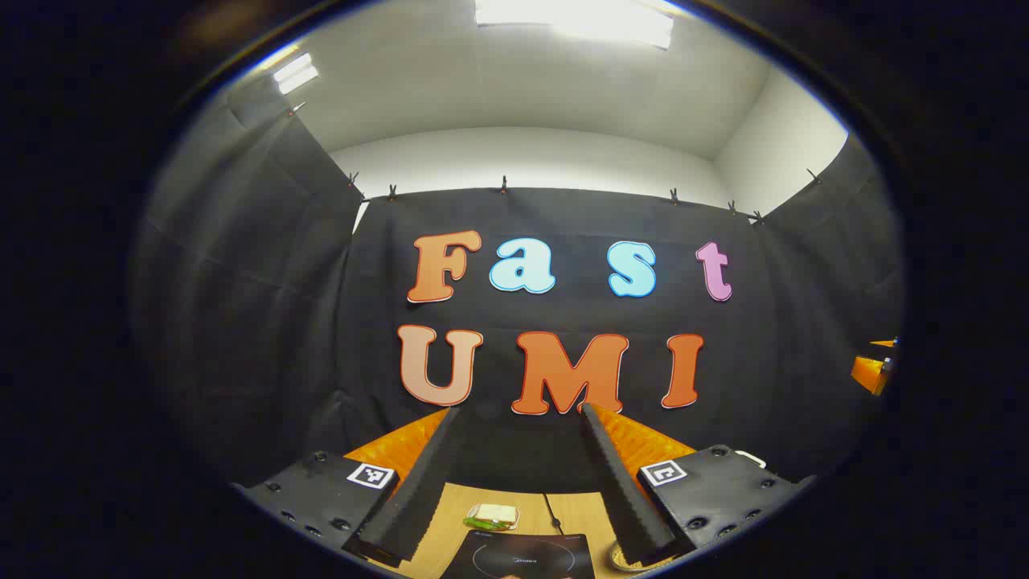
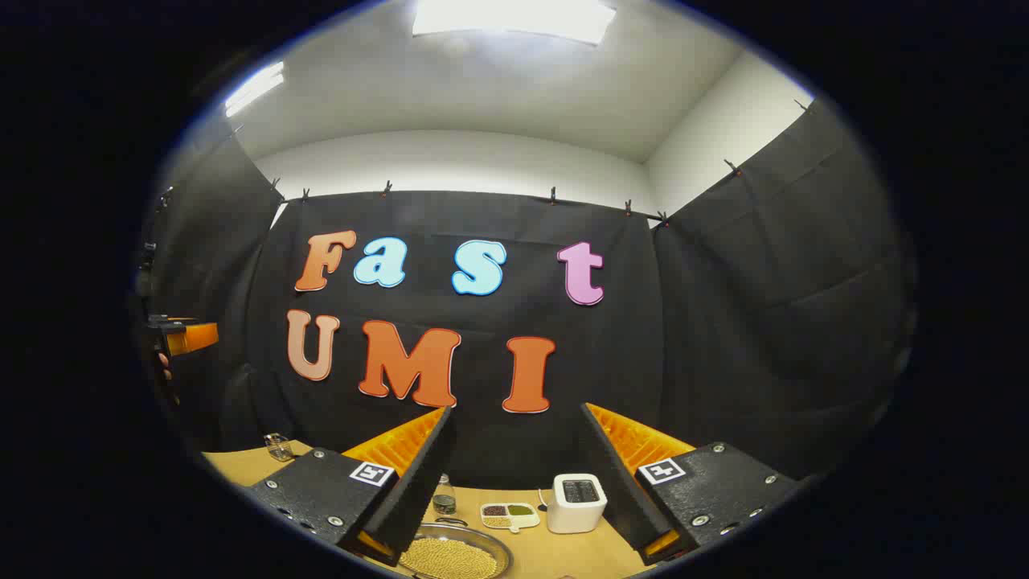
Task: First push the handle of the pot to place it horizontally, then grasp the pot with both hands and set it on the induction cooktop.
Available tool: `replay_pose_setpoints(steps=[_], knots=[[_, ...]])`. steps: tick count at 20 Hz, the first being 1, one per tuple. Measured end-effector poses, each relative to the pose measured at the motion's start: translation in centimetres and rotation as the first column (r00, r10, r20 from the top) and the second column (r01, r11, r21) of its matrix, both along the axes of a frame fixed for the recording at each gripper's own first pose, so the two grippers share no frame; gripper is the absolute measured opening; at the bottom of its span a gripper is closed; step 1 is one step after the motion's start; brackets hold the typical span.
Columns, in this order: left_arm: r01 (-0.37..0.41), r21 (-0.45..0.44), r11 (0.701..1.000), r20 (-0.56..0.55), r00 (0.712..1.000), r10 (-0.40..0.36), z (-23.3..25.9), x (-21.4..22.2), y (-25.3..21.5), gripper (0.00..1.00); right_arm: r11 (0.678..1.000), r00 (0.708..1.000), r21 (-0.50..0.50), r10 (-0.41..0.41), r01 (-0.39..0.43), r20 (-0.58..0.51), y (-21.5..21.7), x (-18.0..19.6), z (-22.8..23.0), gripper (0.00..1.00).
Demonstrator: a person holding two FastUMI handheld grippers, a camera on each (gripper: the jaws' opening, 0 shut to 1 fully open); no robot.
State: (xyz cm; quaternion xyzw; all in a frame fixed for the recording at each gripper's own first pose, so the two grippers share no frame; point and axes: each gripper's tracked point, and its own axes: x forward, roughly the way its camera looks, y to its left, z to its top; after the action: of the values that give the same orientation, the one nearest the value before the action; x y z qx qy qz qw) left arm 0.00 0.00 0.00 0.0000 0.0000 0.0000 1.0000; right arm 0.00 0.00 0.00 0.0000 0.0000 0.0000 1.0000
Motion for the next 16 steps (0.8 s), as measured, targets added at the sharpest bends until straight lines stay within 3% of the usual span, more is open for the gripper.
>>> replay_pose_setpoints(steps=[16], knots=[[-0.023, -0.024, 0.999, 0.057, 0.998, 0.024, 1.6, 0.5, 2.9, 0.98, 0.999, 0.999, -0.042, -0.013, 0.014, 0.038, 1.0, 0.4, 1.4, 0.95]])
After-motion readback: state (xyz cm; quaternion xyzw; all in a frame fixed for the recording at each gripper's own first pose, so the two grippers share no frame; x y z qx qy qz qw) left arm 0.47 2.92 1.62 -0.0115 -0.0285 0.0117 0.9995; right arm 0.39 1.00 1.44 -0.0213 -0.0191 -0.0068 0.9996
